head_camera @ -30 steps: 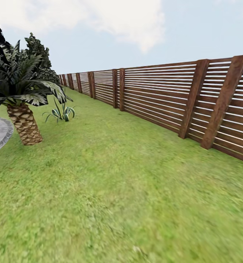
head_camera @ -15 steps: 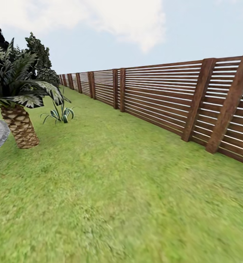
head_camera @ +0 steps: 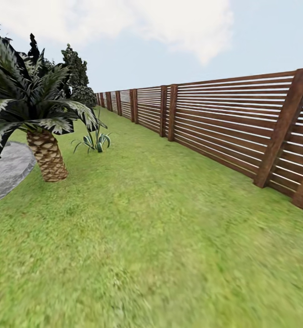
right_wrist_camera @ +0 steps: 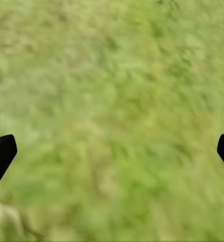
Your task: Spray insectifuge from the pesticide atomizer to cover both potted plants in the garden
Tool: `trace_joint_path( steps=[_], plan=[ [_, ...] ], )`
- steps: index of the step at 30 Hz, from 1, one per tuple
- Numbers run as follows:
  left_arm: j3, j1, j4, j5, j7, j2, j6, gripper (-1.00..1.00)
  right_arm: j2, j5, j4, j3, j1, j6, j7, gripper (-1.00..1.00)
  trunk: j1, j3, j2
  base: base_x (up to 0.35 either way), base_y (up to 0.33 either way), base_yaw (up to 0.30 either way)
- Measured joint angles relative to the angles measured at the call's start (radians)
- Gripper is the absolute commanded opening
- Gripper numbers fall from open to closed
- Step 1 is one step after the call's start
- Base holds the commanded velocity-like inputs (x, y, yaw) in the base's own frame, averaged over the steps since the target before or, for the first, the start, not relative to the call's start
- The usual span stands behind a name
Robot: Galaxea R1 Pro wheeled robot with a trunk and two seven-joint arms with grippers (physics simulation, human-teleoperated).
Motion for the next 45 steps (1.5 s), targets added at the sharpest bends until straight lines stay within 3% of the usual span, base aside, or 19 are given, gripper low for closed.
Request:
trace_joint_path(
  steps=[21,35,45],
  plan=[
    [0.0,0.0,0.0,0.004,0.0,0.001,-0.001,1.0,0.0,0.002,0.0,0.0,0.0,0.001,0.0,1.0,0.0,-0.002,0.0,0.335,-0.136,0.035],
    [0.0,0.0,0.0,0.004,0.0,0.001,-0.001,1.0,0.0,0.002,0.0,0.0,0.0,0.001,0.001,1.0,0.0,-0.002,0.0,0.336,-0.027,0.003],
    [0.0,0.0,0.0,0.004,0.0,0.002,0.0,1.0,0.0,0.002,0.001,0.0,0.0,0.001,0.0,1.0,0.0,-0.002,0.0,0.337,-0.056,0.194]
  ],
)
